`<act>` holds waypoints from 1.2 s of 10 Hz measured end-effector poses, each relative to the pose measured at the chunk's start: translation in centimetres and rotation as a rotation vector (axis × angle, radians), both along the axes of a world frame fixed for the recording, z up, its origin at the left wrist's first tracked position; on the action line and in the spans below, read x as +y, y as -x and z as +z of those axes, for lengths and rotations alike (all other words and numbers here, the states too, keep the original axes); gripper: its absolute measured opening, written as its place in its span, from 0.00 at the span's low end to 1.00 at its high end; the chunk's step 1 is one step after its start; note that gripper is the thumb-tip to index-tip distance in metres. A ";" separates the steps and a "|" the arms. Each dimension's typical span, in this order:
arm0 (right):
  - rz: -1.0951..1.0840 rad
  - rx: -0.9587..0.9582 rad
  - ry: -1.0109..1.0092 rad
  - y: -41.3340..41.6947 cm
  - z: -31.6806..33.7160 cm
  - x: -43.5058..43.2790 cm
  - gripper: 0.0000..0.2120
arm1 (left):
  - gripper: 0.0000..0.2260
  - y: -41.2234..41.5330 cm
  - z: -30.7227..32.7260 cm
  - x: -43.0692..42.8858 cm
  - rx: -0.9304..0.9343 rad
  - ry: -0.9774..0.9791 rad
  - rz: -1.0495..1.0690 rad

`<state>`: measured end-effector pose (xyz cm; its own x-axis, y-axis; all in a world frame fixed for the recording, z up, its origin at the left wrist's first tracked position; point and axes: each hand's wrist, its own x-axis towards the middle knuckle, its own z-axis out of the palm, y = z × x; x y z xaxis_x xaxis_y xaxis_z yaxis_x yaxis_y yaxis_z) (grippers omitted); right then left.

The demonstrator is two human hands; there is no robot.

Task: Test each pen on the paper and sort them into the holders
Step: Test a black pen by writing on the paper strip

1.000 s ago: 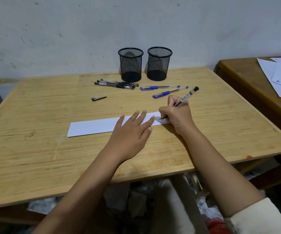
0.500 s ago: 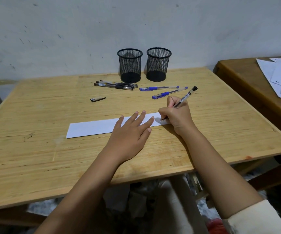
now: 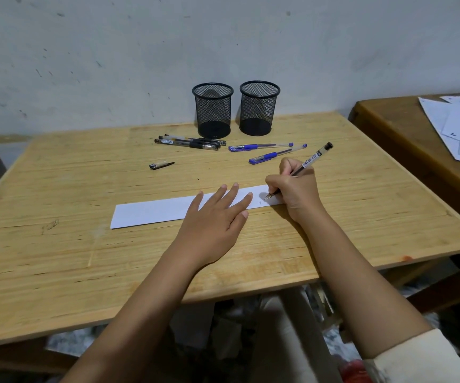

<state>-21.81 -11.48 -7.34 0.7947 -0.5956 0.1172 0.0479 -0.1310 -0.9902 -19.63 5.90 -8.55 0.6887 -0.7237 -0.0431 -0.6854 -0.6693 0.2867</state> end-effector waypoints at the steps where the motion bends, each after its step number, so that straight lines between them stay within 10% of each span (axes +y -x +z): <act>1: 0.040 0.021 0.037 0.0 -0.1 0.1 0.18 | 0.20 0.1 0.0 0.0 0.001 0.002 -0.001; 12: 0.010 0.046 0.056 0.3 0.3 0.3 0.17 | 0.20 0.0 -0.2 0.0 -0.002 0.024 0.001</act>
